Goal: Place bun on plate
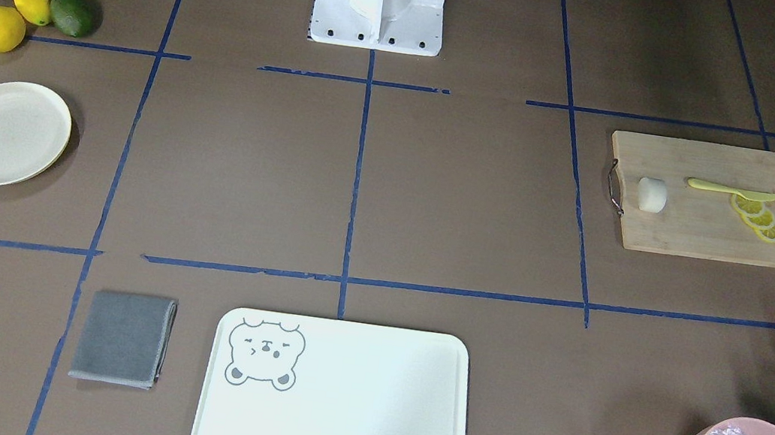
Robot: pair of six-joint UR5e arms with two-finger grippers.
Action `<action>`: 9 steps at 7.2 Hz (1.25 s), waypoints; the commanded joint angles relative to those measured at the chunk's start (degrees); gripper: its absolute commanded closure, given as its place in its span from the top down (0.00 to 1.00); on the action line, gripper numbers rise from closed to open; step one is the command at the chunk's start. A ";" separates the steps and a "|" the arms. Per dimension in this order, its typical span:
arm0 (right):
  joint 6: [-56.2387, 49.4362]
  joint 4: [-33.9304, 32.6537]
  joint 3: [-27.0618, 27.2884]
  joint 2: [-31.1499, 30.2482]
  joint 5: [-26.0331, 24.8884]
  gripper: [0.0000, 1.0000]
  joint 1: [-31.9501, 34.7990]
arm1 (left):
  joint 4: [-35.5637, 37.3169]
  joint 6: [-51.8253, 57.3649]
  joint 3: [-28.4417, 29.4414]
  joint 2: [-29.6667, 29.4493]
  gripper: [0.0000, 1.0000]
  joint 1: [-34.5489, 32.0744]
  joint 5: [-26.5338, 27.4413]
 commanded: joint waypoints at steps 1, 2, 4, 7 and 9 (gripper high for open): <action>0.01 0.09 -0.02 0.07 -0.09 1.00 -0.09 | -0.10 0.09 0.36 0.00 1.00 0.18 0.11; 0.10 0.00 -0.02 -0.01 0.17 1.00 -0.18 | -0.02 0.09 0.27 0.00 1.00 0.18 0.02; 0.01 4.88 -1.07 -0.19 4.02 1.00 -3.93 | -0.02 0.00 0.27 0.00 1.00 0.18 -0.15; 21.27 22.94 -6.16 -1.41 3.17 1.00 -12.71 | -0.10 0.00 0.45 0.00 1.00 0.18 -0.16; 38.61 44.46 -13.43 -1.77 0.10 1.00 -19.65 | -0.10 0.00 0.45 0.00 1.00 0.18 -0.16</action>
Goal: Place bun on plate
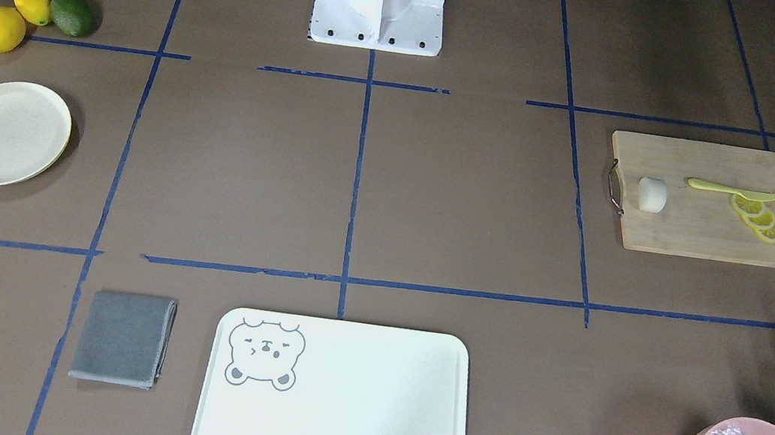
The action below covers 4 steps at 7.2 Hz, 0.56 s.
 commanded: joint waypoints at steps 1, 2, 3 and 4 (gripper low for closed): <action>15.73 21.02 -6.50 -0.42 -2.55 1.00 -6.94 | 0.00 0.00 0.00 0.00 1.00 0.00 0.00; 15.95 23.10 -6.26 -1.98 -2.38 0.99 -8.35 | 0.00 0.00 0.00 0.00 1.00 0.00 0.00; 16.04 23.38 -6.17 -2.17 -2.47 0.93 -10.19 | 0.00 0.00 0.09 0.00 1.00 0.09 0.00; 15.87 23.38 -6.17 -2.35 -2.47 0.89 -10.56 | 0.09 0.00 0.09 0.00 1.00 0.09 0.00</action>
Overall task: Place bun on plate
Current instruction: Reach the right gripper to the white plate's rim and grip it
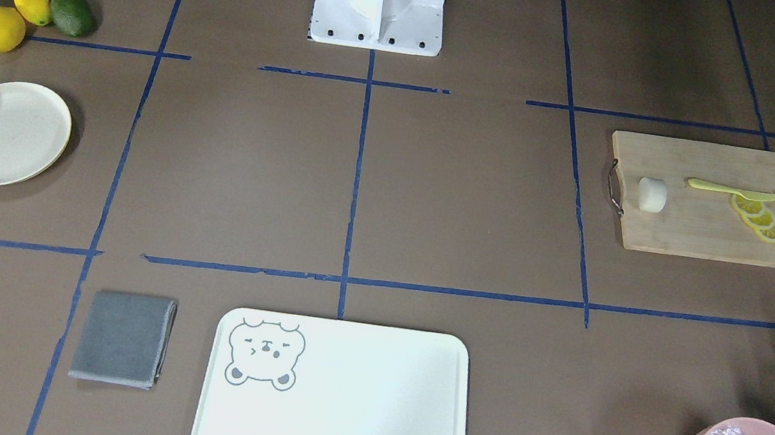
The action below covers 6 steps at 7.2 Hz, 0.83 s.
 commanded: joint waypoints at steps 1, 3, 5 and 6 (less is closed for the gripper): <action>0.17 0.82 -0.08 -1.17 -0.06 0.83 -1.19 | 0.16 0.00 0.03 0.09 1.00 0.03 0.00; 0.34 0.82 0.00 -1.09 -0.15 0.82 -2.85 | 0.25 0.00 0.12 0.44 1.00 0.21 0.00; 0.26 0.82 0.00 -1.09 -0.15 0.66 -3.39 | 0.16 0.00 0.12 0.79 1.00 0.21 0.00; 0.17 0.82 0.00 -1.26 -0.15 0.24 -3.39 | 0.16 0.00 0.03 0.88 1.00 0.21 0.00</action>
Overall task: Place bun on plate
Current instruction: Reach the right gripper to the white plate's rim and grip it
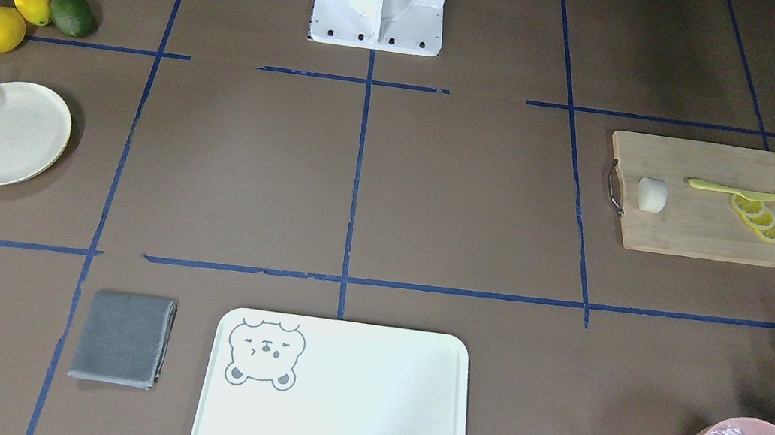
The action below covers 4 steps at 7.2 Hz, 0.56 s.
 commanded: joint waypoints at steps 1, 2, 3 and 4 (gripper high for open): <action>-0.51 0.00 0.03 -0.32 0.00 0.01 -0.07 | -0.03 0.00 -0.07 0.08 1.00 0.01 0.00; -0.51 0.09 0.03 -0.41 0.00 0.00 -0.07 | -0.12 0.09 -0.07 0.08 1.00 0.01 0.00; -0.51 0.09 0.29 -0.50 0.17 0.00 0.02 | -0.21 0.09 -0.07 0.08 1.00 0.01 -0.09; -0.25 0.00 1.77 -0.06 1.04 0.00 0.02 | -0.21 0.00 -0.07 0.08 1.00 0.18 -0.09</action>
